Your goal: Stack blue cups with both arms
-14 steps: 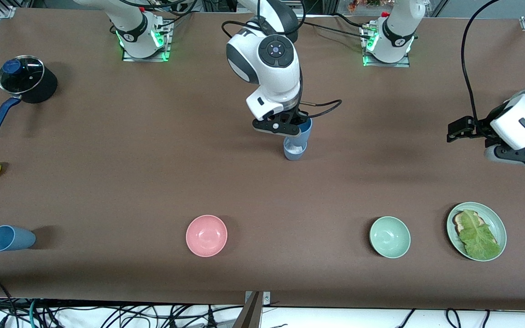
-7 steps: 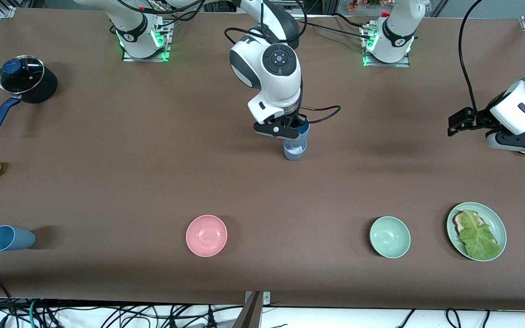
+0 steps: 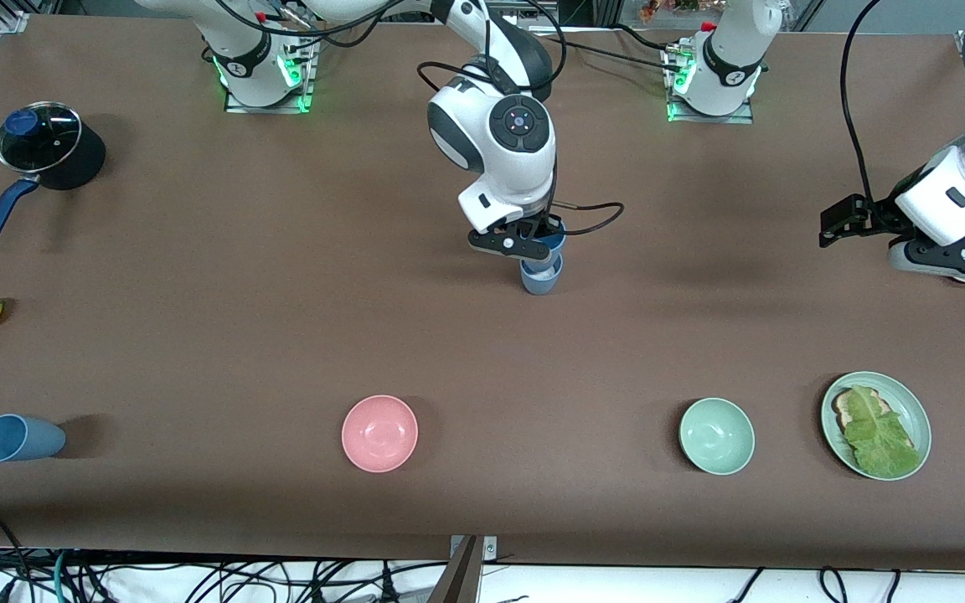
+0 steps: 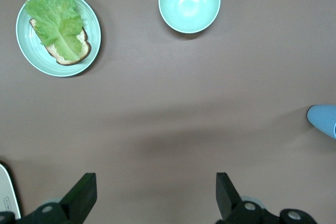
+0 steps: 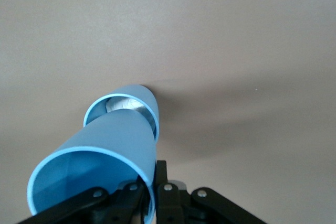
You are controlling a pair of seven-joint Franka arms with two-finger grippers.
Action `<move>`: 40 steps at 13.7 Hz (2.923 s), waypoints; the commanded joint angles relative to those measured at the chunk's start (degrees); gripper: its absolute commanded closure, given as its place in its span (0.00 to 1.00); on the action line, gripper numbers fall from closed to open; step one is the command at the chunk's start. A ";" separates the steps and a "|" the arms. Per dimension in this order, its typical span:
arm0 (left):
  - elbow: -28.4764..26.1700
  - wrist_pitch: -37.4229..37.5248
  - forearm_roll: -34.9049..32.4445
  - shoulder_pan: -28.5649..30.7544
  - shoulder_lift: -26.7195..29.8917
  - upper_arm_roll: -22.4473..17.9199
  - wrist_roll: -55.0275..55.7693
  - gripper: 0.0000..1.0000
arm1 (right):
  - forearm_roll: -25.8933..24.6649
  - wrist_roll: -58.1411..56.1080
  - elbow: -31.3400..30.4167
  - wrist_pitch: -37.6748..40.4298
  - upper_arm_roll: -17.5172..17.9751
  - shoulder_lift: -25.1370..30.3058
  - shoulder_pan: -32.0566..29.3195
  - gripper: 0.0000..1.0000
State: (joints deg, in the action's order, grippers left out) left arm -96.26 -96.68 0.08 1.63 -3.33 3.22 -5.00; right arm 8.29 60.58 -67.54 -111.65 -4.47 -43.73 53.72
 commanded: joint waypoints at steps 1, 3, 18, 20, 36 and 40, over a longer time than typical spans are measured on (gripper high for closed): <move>-0.68 0.53 0.10 -0.05 1.22 -0.32 -0.27 0.00 | -0.56 0.94 0.30 -0.93 -0.54 -0.21 0.69 1.00; -0.51 0.53 0.10 -0.14 1.22 -0.23 -0.27 0.00 | -0.55 0.94 0.30 -1.20 -0.54 -0.21 0.60 0.92; -0.51 0.71 0.10 -0.14 1.30 0.03 -0.36 0.00 | 0.06 -23.97 0.48 11.16 -4.04 7.77 -12.40 0.00; -0.51 0.71 0.10 -0.05 1.30 -0.23 -0.71 0.00 | 0.15 -32.59 0.13 16.18 -6.51 10.24 -15.21 0.00; -0.51 1.59 0.01 -0.05 1.30 -0.41 -0.45 0.00 | -9.68 -62.60 -22.36 26.04 2.43 44.86 -45.36 0.00; -0.51 1.59 0.10 -0.05 1.30 -0.32 -0.36 0.00 | -10.05 -62.52 -17.72 27.72 2.27 42.87 -45.72 0.00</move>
State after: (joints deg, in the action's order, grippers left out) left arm -96.27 -95.60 0.08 1.54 -2.93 2.89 -5.00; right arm -0.92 -1.69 -86.97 -84.57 -3.22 0.27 9.59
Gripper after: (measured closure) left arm 0.000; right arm 0.000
